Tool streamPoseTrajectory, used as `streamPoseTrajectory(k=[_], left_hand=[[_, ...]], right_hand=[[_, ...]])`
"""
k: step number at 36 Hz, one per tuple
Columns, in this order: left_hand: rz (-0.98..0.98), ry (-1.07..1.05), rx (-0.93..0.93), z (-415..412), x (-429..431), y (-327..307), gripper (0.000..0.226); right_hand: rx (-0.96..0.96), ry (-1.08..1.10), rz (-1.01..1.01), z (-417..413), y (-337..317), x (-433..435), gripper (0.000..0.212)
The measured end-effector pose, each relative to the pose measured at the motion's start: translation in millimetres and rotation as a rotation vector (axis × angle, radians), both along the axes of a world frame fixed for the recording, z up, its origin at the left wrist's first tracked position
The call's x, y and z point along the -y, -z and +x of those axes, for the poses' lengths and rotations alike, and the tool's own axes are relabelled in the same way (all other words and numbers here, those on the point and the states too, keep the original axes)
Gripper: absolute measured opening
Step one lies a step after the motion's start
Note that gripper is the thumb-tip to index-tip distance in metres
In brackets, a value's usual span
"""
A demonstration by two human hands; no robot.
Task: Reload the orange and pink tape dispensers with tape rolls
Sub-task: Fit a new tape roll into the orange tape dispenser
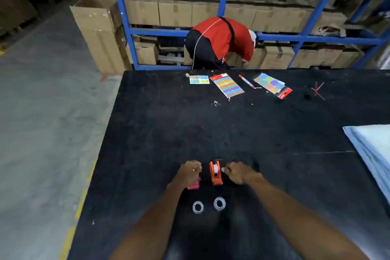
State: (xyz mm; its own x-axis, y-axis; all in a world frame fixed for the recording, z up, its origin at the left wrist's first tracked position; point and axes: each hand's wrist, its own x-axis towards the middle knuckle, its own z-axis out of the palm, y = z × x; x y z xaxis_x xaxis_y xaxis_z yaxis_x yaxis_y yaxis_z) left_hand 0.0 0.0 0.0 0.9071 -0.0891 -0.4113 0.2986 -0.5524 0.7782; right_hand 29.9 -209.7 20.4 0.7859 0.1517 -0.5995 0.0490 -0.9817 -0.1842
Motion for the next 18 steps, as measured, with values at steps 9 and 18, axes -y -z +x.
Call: streamPoseTrajectory(k=[9, 18], left_hand=[[0.078, -0.14, -0.103, 14.7, 51.8, 37.2, 0.03], [0.259, -0.115, -0.149, 42.0, 85.7, 48.7, 0.036]], right_hand=[[0.014, 0.17, 0.242, 14.3, 63.0, -10.2, 0.044], [0.054, 0.072, 0.366, 14.7, 101.2, -6.0, 0.064]])
